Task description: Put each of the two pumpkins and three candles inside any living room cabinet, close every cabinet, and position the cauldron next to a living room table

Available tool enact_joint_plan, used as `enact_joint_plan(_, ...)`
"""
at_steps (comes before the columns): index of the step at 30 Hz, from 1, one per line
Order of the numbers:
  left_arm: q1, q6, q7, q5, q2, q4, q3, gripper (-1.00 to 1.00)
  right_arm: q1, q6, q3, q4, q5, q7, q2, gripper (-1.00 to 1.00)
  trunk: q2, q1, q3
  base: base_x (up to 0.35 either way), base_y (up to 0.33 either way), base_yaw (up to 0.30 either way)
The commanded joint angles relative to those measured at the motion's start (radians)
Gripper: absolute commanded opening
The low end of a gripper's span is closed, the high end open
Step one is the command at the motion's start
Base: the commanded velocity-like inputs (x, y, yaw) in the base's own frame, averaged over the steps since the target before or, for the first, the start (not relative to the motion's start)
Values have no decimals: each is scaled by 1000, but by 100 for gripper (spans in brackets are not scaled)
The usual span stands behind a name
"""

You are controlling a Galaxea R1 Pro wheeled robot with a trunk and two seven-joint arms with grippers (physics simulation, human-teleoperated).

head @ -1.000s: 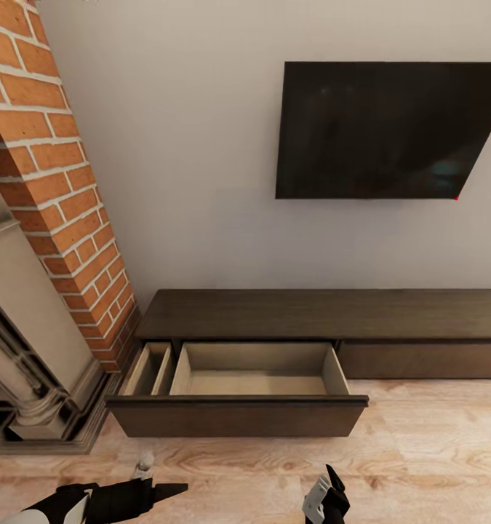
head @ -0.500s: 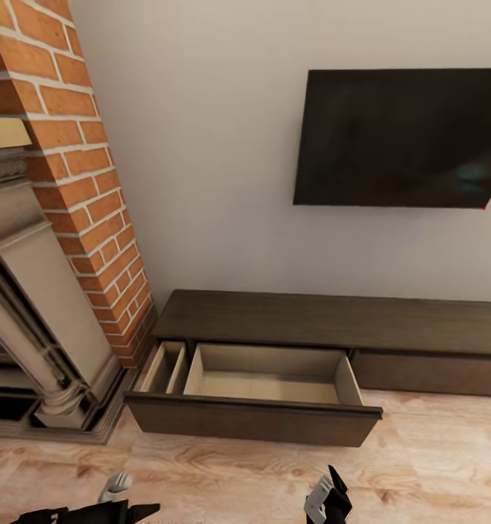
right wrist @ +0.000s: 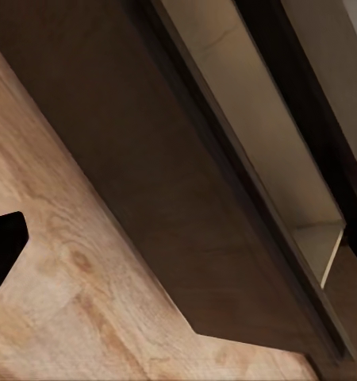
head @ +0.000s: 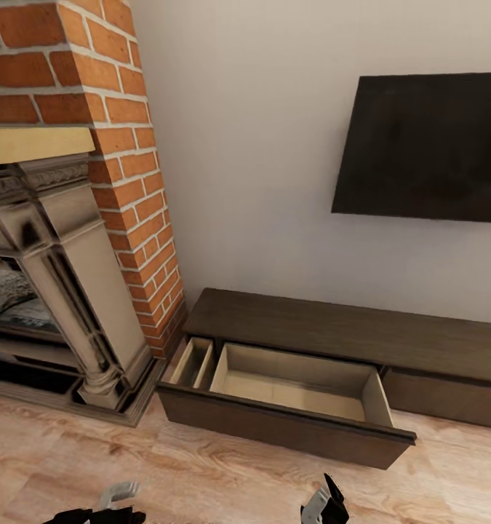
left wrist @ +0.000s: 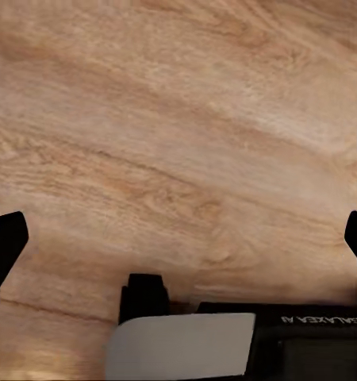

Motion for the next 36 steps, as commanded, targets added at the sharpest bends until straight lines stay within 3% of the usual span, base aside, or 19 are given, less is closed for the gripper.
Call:
enact_joint_plan(1,0,-1,43,1,-6,0,1,100,3,-1,0,2,0,1,4,100,7,-4,3,0,0,285)
enact_joint_plan(2,0,-1,63,1,-8,0,1,100,3,-1,0,3,0,1,6,100,14,-8,6,0,0,285)
enact_joint_plan(3,1,-2,161,6,-20,0,2,100,12,-3,1,6,0,2,13,100,21,-12,10,0,0,285)
enact_joint_plan(9,1,-3,355,14,-44,0,7,100,18,-4,1,6,0,3,23,100,63,-35,28,0,0,285)
enact_joint_plan(12,1,-3,410,15,-59,0,10,100,20,-4,1,7,0,3,25,100,84,-46,38,0,0,285)
enact_joint_plan(18,2,-3,430,16,-81,1,11,100,25,-4,1,8,0,21,27,100,105,-58,47,0,0,285)
enact_joint_plan(22,8,-3,425,15,-84,0,11,100,28,-3,1,7,0,136,25,100,105,-58,47,0,0,285)
enact_joint_plan(24,13,-3,423,15,-85,0,11,100,28,-2,1,7,0,163,25,100,105,-58,47,0,0,204)
enact_joint_plan(36,30,-3,422,15,-111,0,11,100,29,-2,1,13,1,190,26,100,105,-58,47,0,0,25)
